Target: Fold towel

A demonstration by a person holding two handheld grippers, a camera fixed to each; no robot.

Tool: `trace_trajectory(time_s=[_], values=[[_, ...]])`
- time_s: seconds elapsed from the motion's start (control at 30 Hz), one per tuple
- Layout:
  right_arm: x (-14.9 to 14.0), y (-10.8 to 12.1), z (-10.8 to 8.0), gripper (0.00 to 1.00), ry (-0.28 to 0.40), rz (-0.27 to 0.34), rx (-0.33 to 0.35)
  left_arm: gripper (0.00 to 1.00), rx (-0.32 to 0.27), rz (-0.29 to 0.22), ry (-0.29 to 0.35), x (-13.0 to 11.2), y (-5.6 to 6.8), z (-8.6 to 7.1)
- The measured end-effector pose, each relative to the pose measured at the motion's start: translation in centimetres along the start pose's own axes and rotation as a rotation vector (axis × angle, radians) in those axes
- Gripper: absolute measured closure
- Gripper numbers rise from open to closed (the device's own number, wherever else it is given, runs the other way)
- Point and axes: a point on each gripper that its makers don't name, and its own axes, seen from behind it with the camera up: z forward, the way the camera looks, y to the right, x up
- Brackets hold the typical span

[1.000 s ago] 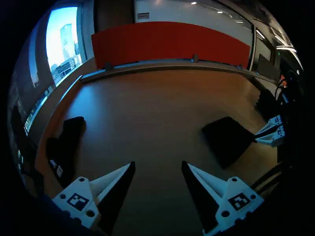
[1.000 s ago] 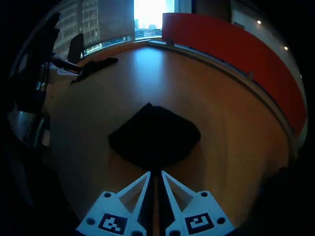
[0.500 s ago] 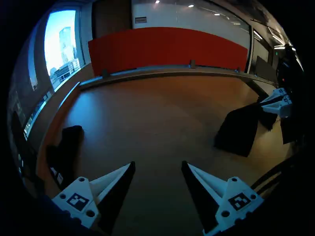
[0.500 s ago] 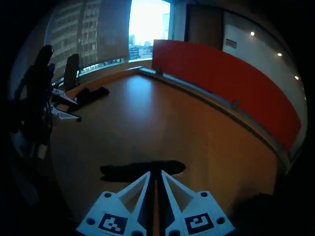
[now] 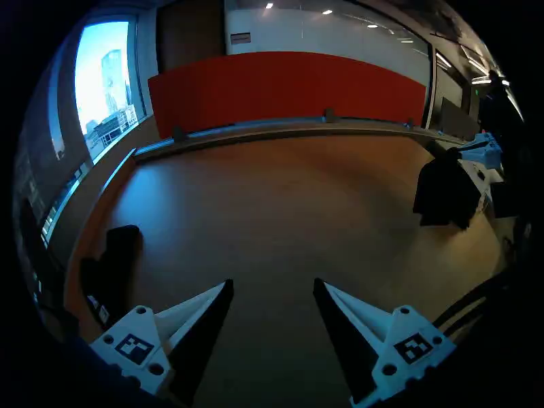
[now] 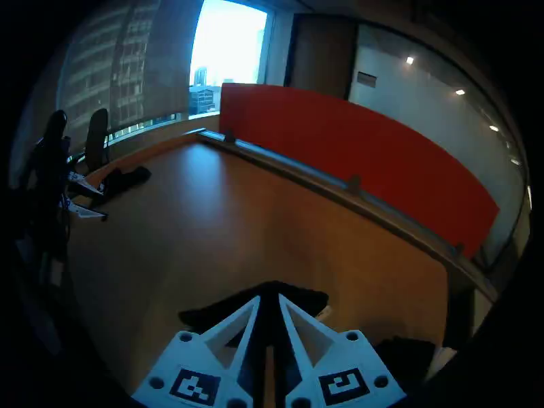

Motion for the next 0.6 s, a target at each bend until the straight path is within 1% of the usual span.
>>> trace_trajectory(time_s=[0.2,0.37,0.6], values=[[0.4,6.2,-1.7,0.95,0.009,0.028,-0.076,0.13,0.002,0.006,0.003,0.7,0.5,0.1],[0.2,11.4,-3.0,0.95,0.000,0.037,-0.135,0.14,0.005,0.013,0.000,1.1,0.8,0.3],[-0.3,17.6,-4.2,0.95,-0.018,0.049,-0.202,0.13,0.012,0.021,-0.005,1.6,1.3,0.6]])
